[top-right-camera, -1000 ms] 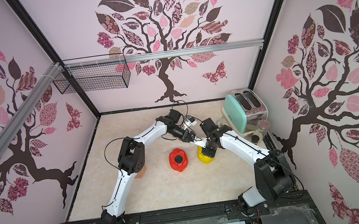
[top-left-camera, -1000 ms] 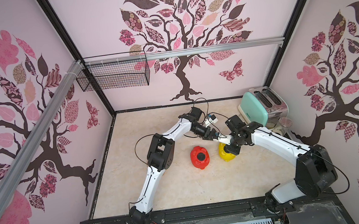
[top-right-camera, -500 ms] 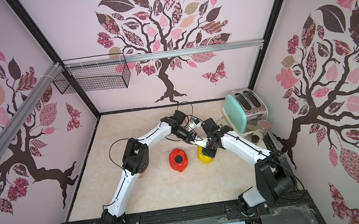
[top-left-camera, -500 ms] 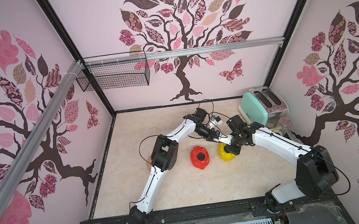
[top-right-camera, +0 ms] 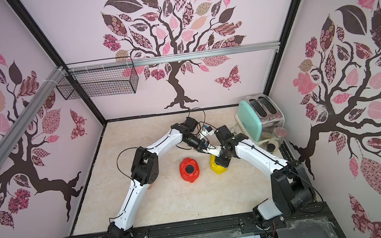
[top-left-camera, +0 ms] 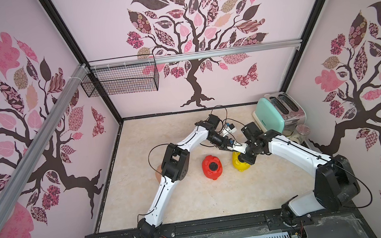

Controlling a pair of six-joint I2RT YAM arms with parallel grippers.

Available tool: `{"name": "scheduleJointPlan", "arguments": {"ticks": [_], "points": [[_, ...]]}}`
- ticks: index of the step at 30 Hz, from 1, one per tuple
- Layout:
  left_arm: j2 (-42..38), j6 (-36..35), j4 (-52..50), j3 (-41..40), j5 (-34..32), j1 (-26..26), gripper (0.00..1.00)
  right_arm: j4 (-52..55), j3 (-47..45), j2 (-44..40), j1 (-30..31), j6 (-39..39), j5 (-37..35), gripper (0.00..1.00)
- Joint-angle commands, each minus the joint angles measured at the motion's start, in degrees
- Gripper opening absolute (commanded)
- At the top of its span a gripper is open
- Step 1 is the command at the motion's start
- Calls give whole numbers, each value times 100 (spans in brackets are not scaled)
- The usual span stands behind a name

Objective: Close piggy banks
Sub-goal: Hold the piggy bank at the center of the board.

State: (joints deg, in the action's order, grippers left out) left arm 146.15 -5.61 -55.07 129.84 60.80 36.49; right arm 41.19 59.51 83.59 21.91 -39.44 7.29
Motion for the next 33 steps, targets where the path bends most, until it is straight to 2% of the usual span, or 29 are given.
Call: {"name": "scheduleJointPlan", "arguments": {"ticks": [1,21,33], "points": [[331,-96,-203,50,-317,0,66,135,-240,175,-31,130,-111,0],[406,-656,-740,59,-343,41,68,89,-229,245,-56,200,-152,0],[535,-406,-669,220,-724,56,67,87,-243,254,-57,227,-163,0]]}}
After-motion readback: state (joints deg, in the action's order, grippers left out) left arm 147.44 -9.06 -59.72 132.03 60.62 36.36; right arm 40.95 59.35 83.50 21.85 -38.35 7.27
